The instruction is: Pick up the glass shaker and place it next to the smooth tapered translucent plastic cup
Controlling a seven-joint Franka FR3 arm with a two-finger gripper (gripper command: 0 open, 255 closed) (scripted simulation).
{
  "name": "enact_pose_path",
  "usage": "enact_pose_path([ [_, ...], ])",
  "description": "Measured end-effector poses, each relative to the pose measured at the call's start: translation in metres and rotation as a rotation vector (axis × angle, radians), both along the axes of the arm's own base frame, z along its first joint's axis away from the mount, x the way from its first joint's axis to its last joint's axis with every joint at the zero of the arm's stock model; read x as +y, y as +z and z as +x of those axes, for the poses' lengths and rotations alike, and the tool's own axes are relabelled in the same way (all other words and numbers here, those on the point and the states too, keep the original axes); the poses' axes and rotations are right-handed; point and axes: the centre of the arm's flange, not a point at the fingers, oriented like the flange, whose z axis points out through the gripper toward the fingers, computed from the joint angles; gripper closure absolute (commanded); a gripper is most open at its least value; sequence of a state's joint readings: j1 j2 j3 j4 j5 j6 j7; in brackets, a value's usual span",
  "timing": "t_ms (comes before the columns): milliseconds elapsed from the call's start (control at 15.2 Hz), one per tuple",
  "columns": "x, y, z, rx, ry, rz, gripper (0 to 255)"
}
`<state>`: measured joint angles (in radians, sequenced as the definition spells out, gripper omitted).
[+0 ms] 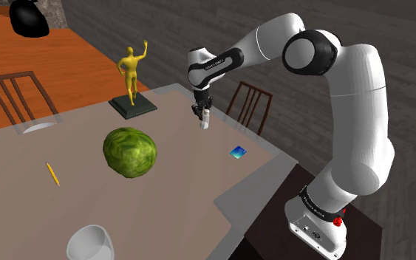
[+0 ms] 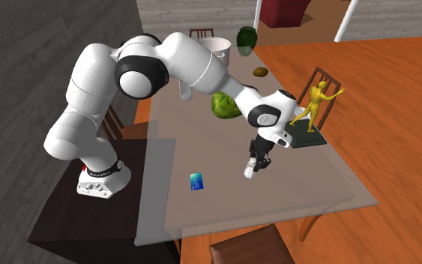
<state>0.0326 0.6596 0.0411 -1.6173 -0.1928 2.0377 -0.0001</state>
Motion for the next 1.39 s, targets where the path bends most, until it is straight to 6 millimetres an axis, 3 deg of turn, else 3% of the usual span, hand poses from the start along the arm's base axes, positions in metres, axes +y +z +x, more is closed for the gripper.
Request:
enact_pose_path([
  [528,0.000,0.002,0.000,0.000,0.000,0.000,255],
  [1386,0.000,0.068,0.000,0.000,0.000,0.000,255],
])
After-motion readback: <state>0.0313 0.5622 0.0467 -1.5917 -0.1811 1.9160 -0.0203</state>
